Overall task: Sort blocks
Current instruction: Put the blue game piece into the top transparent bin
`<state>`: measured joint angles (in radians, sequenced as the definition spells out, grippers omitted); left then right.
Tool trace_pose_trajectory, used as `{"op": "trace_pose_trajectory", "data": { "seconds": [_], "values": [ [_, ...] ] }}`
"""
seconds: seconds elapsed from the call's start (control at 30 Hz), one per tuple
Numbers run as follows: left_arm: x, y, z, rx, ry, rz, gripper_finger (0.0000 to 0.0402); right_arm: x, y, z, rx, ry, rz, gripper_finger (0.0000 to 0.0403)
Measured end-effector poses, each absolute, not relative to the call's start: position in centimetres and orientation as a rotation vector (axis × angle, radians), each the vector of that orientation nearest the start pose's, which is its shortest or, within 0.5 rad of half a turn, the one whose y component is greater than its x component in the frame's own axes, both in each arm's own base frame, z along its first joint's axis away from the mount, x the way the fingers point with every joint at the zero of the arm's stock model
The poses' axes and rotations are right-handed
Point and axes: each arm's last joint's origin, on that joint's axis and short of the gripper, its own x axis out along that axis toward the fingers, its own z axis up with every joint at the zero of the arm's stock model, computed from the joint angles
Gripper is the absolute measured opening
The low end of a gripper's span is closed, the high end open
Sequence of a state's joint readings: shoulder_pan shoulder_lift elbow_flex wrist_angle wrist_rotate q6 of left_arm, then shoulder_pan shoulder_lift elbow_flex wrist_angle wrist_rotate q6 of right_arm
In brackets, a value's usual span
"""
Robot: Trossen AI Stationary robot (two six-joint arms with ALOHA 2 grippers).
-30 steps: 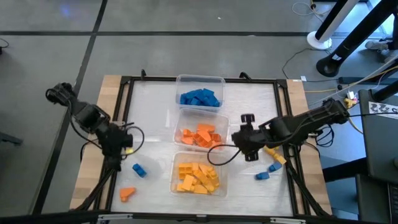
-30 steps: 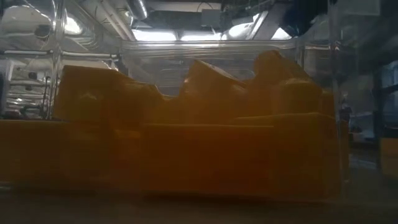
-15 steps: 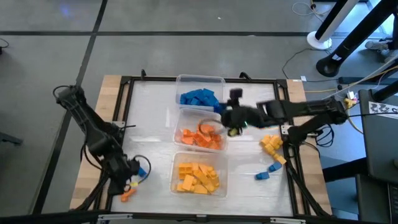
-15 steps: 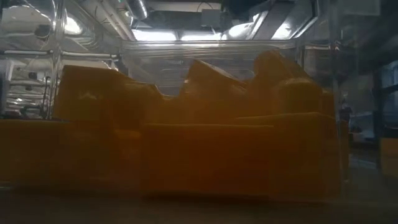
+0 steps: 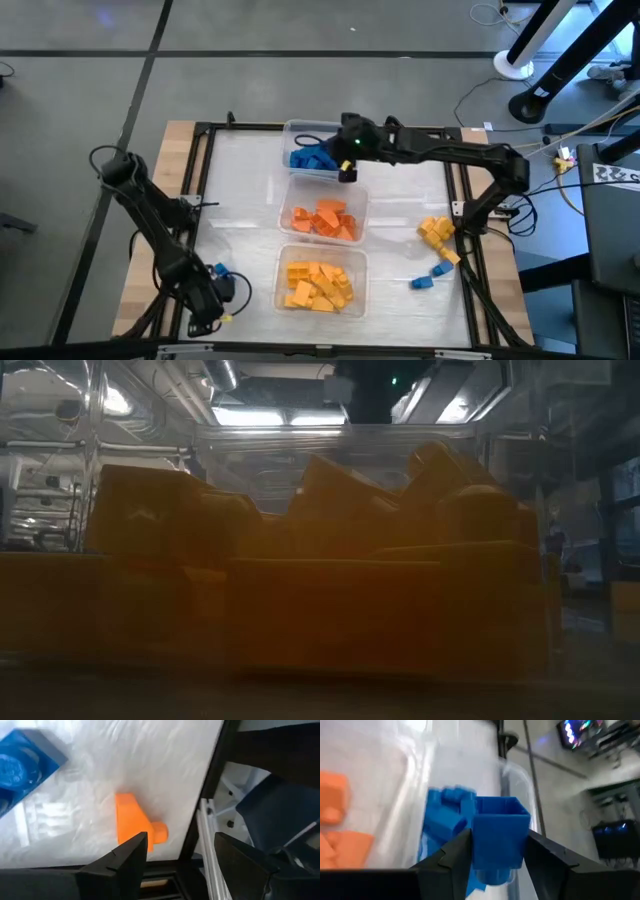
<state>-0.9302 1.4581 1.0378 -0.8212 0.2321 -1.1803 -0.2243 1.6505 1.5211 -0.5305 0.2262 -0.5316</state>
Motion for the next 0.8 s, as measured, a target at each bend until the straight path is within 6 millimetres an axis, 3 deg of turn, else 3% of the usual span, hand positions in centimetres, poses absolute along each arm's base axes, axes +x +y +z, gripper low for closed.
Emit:
{"op": "trace_pose_trajectory", "data": {
  "seconds": [0.37, 0.6, 0.8],
  "values": [
    [16.2, -23.0, 20.1, -0.429, 1.654, -0.039, 0.0219, 37.1, -10.9, 30.7, -0.481, 0.841, -0.265, 0.0174],
    [16.3, -23.5, 18.1, -0.377, 1.716, 0.027, 0.0219, 37.0, -11.1, 30.7, -0.502, 0.863, -0.326, 0.0192],
    [15.8, -22.8, 17.3, -0.324, 1.787, 0.174, 0.0219, 37.0, -11.2, 30.7, -0.52, 0.879, -0.378, 0.02]
  ]
}}
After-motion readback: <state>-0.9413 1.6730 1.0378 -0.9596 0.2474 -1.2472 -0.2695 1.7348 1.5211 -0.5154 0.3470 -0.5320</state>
